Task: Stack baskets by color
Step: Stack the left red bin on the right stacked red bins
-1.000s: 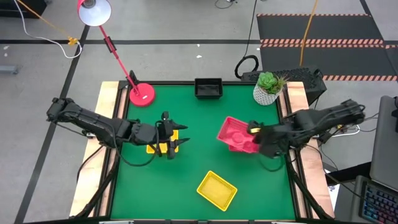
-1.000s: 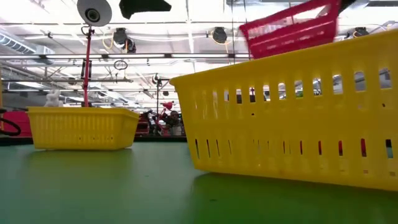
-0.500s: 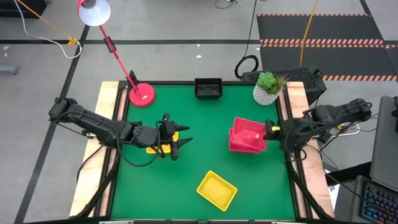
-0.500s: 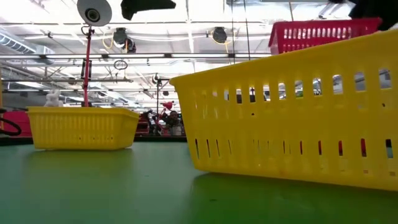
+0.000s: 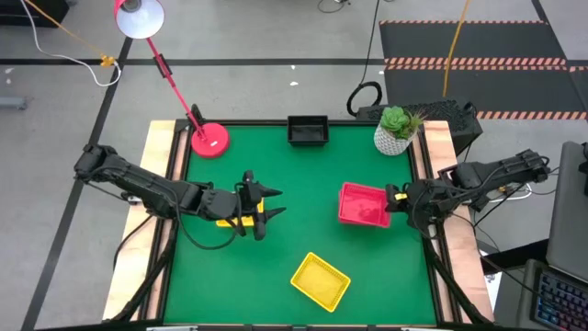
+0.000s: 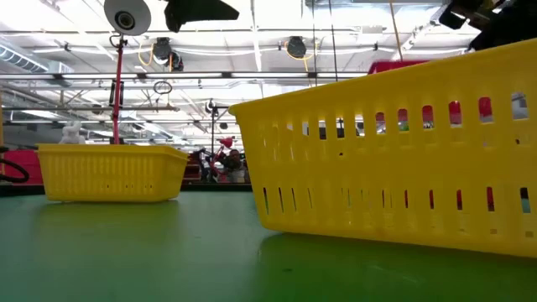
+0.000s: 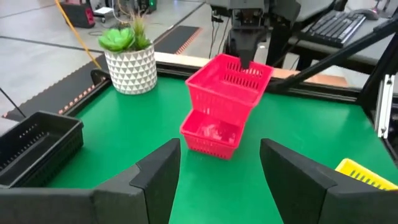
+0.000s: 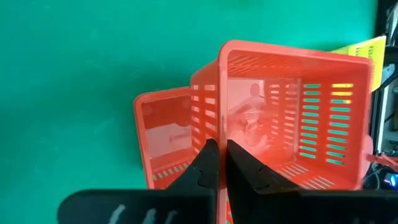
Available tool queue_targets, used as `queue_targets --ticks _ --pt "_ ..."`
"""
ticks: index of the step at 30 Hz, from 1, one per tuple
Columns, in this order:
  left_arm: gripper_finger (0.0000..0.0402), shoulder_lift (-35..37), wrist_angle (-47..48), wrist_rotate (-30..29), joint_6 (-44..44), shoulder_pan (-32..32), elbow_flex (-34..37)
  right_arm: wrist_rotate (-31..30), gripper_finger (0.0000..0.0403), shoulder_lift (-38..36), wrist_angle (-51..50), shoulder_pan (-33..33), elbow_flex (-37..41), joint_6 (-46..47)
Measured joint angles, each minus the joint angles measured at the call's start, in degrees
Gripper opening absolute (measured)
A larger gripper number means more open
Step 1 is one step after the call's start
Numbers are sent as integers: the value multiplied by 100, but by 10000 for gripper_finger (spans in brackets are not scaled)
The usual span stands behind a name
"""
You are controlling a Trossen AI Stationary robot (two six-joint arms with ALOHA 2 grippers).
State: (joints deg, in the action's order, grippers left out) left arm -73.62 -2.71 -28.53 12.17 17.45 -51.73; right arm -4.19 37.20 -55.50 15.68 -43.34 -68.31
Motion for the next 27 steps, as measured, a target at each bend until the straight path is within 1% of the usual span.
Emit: queue_targets --ticks 7,15,27 --pt "223 -1 36 0 -1 0 -1 8 1 -324 -42 -91 264 -61" --pt "223 -1 36 2 1 0 -1 294 1 -765 1 -323 619 -291" --pt "223 -1 36 4 -43 0 -1 444 0 -1120 55 -699 983 -653"
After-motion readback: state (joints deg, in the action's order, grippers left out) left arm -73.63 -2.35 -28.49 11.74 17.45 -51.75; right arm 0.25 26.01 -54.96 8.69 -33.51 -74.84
